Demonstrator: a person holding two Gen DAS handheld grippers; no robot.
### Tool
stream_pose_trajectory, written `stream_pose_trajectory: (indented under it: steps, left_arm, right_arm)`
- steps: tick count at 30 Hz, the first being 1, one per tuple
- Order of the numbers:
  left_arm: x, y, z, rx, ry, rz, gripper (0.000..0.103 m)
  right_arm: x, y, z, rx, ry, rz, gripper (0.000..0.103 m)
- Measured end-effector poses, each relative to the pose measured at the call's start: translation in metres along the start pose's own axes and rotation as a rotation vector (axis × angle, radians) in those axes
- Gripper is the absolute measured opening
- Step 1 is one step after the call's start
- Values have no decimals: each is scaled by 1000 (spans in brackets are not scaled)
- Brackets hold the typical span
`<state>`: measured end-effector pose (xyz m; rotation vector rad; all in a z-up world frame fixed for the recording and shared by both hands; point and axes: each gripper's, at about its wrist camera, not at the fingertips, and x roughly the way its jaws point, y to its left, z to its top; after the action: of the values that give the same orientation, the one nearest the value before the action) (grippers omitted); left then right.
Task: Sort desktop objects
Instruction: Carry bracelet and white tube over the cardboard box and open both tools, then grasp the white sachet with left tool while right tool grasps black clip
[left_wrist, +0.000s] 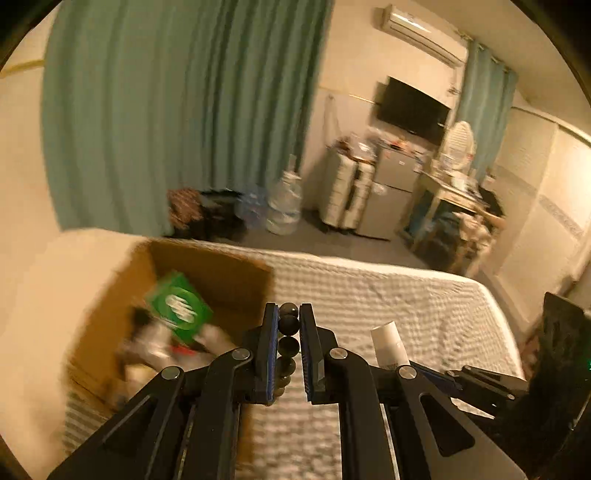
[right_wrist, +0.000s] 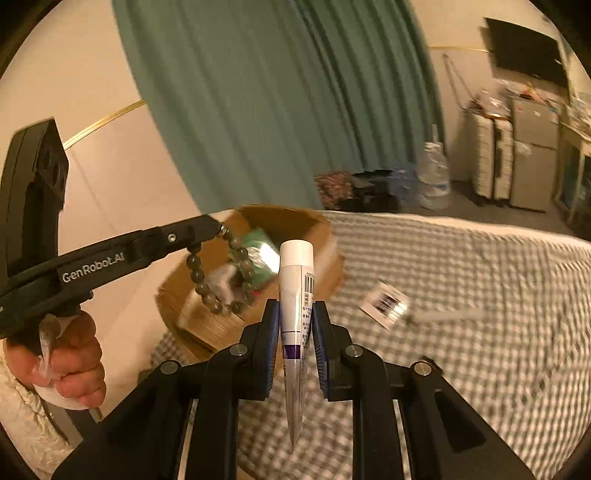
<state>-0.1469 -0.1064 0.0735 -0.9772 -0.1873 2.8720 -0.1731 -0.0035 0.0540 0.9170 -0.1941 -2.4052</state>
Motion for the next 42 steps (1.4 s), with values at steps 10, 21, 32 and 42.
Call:
stream_pose_trajectory:
  steps: [10, 21, 32, 42]
  left_arm:
    - [38, 103, -6, -95, 136, 160, 11]
    - [44, 106, -24, -57, 156, 261, 95]
    - [29, 19, -20, -15, 131, 216, 103]
    - [38, -84, -45, 101, 121, 142, 103]
  right_arm:
    - [109, 40, 38, 52, 124, 44, 19]
    - [76, 14, 46, -4, -22, -115, 72]
    - [-37, -21, 25, -105, -144, -326, 72]
    - [-88, -89, -17, -17, -143, -358, 72]
